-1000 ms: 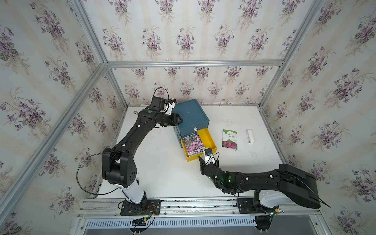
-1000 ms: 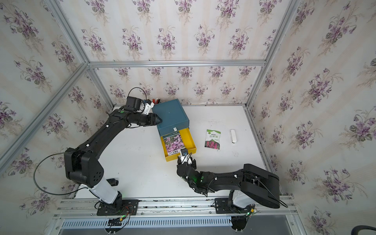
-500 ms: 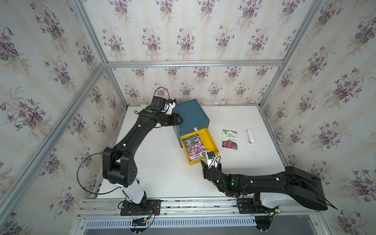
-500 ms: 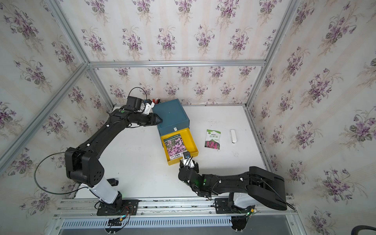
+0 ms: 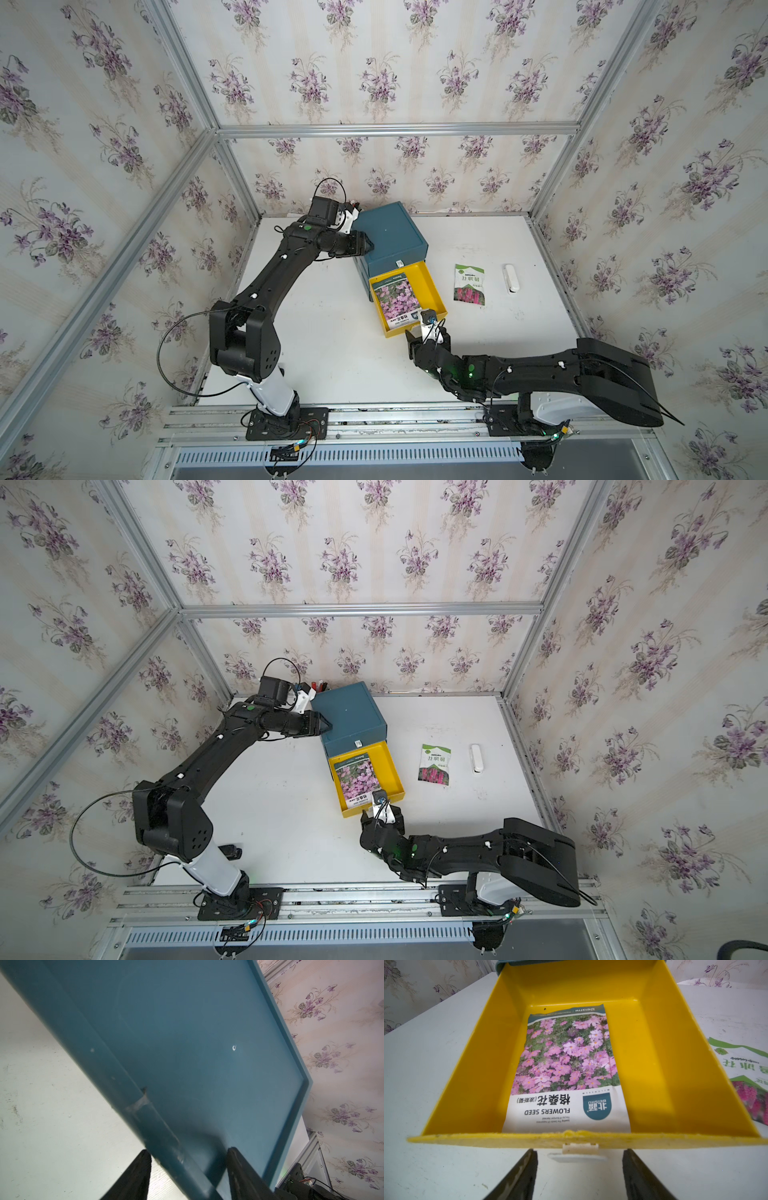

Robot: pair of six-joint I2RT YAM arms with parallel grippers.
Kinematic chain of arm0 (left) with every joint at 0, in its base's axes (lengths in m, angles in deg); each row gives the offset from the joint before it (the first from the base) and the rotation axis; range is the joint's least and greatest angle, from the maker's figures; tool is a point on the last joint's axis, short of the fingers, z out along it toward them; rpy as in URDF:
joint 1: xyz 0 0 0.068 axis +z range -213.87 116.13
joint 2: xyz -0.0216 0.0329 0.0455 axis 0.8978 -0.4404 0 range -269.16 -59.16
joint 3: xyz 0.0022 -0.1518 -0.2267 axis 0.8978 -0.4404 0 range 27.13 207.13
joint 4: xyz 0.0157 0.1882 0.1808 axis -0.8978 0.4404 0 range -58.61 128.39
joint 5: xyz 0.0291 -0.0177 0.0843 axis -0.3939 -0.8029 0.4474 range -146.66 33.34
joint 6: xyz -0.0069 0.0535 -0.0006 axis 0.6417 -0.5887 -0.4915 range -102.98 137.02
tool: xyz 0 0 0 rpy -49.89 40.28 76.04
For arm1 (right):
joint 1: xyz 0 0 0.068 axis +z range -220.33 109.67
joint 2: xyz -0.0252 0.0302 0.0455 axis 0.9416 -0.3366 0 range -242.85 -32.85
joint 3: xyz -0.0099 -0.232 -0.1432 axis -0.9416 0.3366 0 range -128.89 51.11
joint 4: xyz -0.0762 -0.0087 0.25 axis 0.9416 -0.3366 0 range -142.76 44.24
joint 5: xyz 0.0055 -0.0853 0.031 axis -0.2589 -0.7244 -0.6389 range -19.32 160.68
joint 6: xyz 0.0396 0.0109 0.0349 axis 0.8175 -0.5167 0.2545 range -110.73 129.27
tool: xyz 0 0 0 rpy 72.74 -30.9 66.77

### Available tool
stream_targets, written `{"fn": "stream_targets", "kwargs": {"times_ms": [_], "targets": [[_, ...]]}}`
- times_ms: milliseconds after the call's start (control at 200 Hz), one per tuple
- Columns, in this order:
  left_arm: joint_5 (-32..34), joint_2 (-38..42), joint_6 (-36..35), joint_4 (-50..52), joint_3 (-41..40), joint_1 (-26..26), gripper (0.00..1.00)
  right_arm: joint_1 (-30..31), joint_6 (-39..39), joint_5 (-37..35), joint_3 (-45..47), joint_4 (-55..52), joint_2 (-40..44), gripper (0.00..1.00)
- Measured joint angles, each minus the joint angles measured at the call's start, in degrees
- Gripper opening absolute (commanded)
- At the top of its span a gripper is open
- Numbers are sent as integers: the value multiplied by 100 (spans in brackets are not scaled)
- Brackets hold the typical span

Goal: Take the seed bags out of the drawer
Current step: Open the drawer in the storage box.

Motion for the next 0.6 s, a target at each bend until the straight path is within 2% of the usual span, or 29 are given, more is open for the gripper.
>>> {"fn": "stream_targets", "kwargs": {"times_ms": [295,600], "targets": [[0,-24,-7,37,55,-2,61,-4,581,234,-133,-1152,728,94],[-2,-74,-4,131,109,-2,61,-111,776,997,-911,-2782,1493,100]]}}
